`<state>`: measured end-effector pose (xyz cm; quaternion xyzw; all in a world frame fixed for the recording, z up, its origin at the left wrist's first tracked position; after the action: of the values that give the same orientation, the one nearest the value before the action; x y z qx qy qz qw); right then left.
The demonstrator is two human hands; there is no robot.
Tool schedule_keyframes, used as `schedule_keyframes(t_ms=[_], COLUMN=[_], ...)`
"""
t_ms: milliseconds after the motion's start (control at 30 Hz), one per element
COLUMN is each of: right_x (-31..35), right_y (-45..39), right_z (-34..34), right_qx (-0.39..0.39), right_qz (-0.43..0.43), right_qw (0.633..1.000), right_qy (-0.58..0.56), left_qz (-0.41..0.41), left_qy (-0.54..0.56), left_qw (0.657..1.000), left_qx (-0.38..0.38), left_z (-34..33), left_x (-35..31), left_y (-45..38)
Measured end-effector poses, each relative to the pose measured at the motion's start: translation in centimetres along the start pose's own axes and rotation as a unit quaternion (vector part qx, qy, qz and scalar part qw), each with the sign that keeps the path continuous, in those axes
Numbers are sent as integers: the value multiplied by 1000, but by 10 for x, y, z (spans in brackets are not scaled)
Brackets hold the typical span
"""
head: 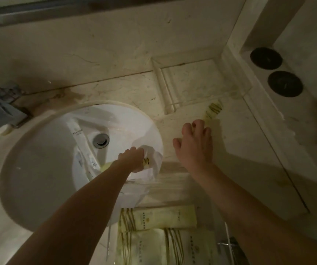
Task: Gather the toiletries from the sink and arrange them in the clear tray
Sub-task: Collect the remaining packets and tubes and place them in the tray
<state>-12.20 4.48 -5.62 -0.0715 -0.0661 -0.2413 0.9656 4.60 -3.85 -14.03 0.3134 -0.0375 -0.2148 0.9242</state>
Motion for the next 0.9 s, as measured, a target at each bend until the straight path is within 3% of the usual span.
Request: schedule_keyframes(t_ms=[133, 200, 267, 367, 433, 533, 667, 800, 900], right_x=[-5, -10, -14, -17, -14, -6, 1, 7, 10], right_y=[5, 5, 5, 5, 7, 16, 29, 35, 38], right_z=[4, 10, 17, 15, 18, 39, 70, 96, 114], right_qx=[-11, -25, -17, 31, 75, 136, 204, 225, 227], right_qz=[-59, -134, -250, -410, -448, -431, -374, -306, -255], right_qw=[993, 969, 920, 814, 755, 696, 620, 607, 612], right_qy=[-100, -205, -301, -411, -472, -558, -658, -698, -713], left_qz=[4, 4, 0, 12, 44, 54, 16, -27, -60], left_qy=[32, 74, 119, 190, 259, 368, 540, 632, 672], left_qw=[997, 988, 974, 953, 932, 891, 807, 744, 718], left_qx=[-77, -137, -191, -234, -248, -261, -241, -217, -170], left_z=[12, 24, 39, 63, 81, 107, 135, 164, 180], left_x=[2, 2, 1, -1, -1, -1, -6, -18, -28], left_y=[11, 20, 31, 45, 54, 69, 99, 133, 159])
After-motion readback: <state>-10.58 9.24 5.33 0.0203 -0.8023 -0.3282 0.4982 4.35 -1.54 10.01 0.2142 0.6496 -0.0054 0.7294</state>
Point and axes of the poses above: each hand's wrist, its own y-axis away from the middle knuckle, its own z-axis out of the back of the hand, x = y × z, the point moved 1 cm from there along -y, towards the middle knuckle, and after that the axes turned 3 degrees about -x, right-handed, at the moved point
